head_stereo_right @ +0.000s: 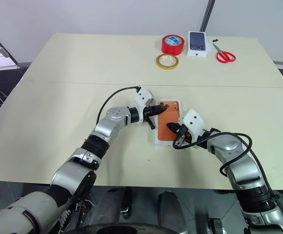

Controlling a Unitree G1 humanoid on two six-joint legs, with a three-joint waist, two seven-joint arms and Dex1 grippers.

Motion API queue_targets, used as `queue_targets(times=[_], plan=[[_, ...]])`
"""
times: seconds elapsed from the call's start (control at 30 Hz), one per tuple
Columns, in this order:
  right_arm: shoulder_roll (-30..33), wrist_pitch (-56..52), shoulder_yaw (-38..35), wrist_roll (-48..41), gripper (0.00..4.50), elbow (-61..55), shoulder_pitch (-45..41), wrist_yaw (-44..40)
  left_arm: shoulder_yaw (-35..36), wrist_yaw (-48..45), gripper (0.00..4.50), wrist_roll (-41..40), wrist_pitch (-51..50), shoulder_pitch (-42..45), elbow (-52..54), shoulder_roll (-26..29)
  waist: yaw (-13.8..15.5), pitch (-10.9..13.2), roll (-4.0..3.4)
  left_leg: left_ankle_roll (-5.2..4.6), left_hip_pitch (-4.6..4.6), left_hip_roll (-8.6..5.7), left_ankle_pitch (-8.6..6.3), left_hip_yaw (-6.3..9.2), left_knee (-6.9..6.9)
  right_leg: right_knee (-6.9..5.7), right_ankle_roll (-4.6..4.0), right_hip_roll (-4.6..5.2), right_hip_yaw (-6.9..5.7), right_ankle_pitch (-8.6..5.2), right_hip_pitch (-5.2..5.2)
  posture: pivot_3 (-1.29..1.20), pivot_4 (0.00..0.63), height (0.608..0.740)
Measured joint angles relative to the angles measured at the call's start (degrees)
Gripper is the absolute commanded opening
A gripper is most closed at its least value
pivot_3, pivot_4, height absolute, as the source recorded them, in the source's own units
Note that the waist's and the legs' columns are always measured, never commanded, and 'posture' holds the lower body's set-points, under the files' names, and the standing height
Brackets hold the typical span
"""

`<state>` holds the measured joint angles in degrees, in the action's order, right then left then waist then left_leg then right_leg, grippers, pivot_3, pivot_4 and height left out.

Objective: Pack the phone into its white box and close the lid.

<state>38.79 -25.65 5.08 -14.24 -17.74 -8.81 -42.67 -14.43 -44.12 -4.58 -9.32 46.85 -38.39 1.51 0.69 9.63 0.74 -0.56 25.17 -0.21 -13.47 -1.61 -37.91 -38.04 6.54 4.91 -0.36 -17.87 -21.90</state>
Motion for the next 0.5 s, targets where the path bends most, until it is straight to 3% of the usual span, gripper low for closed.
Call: queue_targets(times=[0.07,0.17,0.37,0.4,0.5], plan=[[0.3,-0.4,0.2,0.3,0.28,-0.3,0.0,-0.3,0.0,-1.2,0.00,0.0,-0.4,-1.2,1.5,0.5,0.0,-0.1,0.04,-0.01,-0.11,0.01,-0.02,0.04,0.00,0.05,0.00,0.01,-0.01,-0.01,0.15,0.00,0.150,0.728],[-1.1,-3.9,-1.3,-3.5,1.33,-0.4,0.0,-1.2,1.4,-3.5,0.85,-1.7,-2.5,-2.4,3.4,0.9,0.1,-0.1,0.05,-0.04,-0.24,0.01,-0.04,0.09,0.00,0.14,0.00,0.04,-0.05,-0.01,0.38,0.00,0.150,0.728],[-2.4,-5.0,-6.0,-8.6,4.44,0.1,-2.4,-2.0,4.9,-6.5,3.82,-6.6,-7.5,-6.3,11.7,5.0,-0.1,0.0,0.02,-0.03,-0.21,0.03,-0.04,0.09,0.02,0.07,0.00,0.08,-0.02,-0.01,0.25,0.00,0.150,0.728],[-1.7,-4.8,-7.3,-9.3,4.50,0.2,-2.9,-2.7,5.7,-7.1,4.40,-7.5,-8.2,-7.1,14.4,7.0,-0.2,0.0,0.01,-0.02,-0.16,0.04,-0.04,0.09,0.05,0.06,0.00,0.08,-0.01,-0.01,0.19,0.00,0.150,0.728],[1.2,-3.7,-10.4,-10.9,4.50,1.3,-2.5,-6.4,9.9,-8.0,4.46,-11.2,-12.3,-9.7,24.4,13.6,-0.1,0.0,-0.02,-0.02,-0.08,0.03,-0.04,0.06,0.04,0.07,0.00,0.12,0.04,-0.01,0.13,0.00,0.150,0.728]])
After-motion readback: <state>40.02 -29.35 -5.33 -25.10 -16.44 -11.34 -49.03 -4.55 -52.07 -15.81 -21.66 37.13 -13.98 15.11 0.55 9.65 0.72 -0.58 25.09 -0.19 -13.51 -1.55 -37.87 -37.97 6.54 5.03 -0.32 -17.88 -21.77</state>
